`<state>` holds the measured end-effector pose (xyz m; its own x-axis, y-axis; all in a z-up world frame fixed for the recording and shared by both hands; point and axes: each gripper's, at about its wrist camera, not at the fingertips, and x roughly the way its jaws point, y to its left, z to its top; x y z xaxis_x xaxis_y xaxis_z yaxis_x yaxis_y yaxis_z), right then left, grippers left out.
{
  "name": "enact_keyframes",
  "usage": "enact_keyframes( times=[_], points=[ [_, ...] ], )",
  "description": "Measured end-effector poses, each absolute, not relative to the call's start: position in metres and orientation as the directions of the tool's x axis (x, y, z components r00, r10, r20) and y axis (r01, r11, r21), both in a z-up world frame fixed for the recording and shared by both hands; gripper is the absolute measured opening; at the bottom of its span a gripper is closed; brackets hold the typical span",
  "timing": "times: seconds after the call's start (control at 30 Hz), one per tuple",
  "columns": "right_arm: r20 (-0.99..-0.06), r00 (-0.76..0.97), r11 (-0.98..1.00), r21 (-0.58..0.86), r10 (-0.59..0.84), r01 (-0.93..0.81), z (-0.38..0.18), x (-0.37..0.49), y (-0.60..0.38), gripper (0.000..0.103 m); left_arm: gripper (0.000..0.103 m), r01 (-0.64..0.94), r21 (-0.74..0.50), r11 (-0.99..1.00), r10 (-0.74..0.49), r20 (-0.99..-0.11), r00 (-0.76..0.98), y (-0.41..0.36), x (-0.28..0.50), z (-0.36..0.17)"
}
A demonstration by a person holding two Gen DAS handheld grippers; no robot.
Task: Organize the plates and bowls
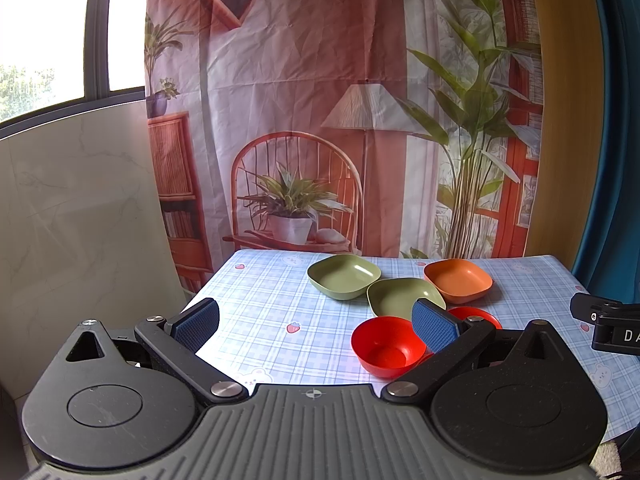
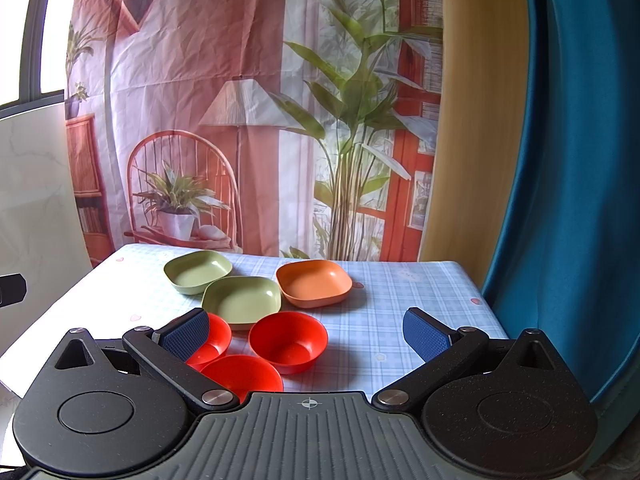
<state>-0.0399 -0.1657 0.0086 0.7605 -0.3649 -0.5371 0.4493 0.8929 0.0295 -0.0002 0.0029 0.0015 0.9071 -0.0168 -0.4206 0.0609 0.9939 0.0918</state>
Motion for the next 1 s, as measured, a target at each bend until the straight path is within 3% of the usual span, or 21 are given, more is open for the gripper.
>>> enact_keyframes(
  times=[1.0],
  points=[
    [-0.54, 0.759, 0.894, 0.026, -0.364, 0.447, 0.0057, -0.0386, -0.1684, 0.103, 0.103, 0.06, 0.087, 0.994, -0.018, -0.415, 0.909, 0.003, -0.0011, 0.0012]
  ],
)
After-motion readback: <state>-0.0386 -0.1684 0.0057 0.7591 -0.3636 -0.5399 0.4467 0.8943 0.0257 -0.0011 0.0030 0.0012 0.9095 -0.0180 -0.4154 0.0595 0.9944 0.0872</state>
